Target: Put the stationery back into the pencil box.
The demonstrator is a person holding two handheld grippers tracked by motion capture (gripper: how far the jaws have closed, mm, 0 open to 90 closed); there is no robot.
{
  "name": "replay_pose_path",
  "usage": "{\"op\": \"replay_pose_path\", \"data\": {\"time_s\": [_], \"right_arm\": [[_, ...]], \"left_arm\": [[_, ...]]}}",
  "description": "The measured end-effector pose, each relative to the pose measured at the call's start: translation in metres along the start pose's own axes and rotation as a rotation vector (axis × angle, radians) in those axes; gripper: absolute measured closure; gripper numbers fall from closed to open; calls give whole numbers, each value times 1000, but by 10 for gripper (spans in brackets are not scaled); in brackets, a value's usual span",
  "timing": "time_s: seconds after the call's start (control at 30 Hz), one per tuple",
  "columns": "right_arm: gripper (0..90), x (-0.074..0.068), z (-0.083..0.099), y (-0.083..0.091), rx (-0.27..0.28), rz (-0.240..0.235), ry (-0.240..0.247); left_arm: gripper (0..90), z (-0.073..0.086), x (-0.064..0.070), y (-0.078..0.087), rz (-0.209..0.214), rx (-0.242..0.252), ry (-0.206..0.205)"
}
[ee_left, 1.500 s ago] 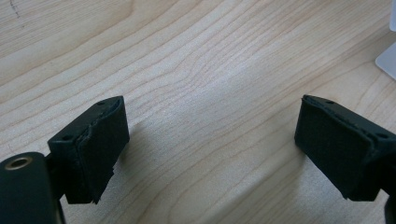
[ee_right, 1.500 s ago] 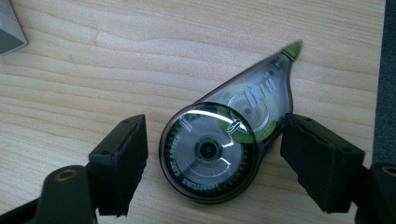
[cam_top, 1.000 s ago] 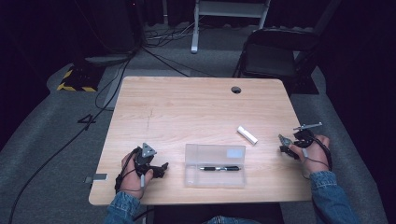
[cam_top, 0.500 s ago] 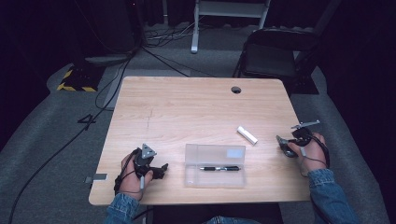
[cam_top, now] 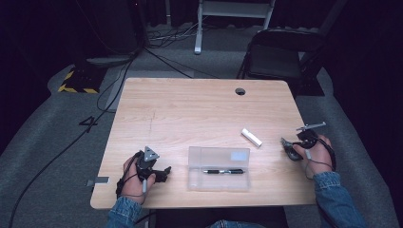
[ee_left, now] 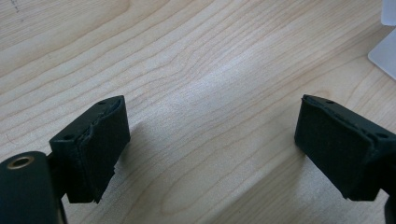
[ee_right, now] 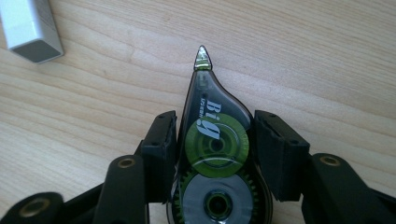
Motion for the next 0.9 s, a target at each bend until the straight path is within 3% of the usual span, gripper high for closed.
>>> {"op": "replay_pose_path", "data": {"time_s": [0.43,0.9], "right_arm": [[522,-19,-14,29,59,-23,34],[523,-54,-31,71,151,-54,127]], "left_arm": [[106,0,0,0,0,-1,0],[106,0,0,0,0,1,2]]}}
Point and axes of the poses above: each handheld gripper's, and its own axes: y roughly backward along the jaws, z roughly out of its underside, x roughly to its right, the point moved 6 cm from there along -y, roughly forward along the jaws, and after that the axes turned 3 degrees about z, right-handed, at the moved point
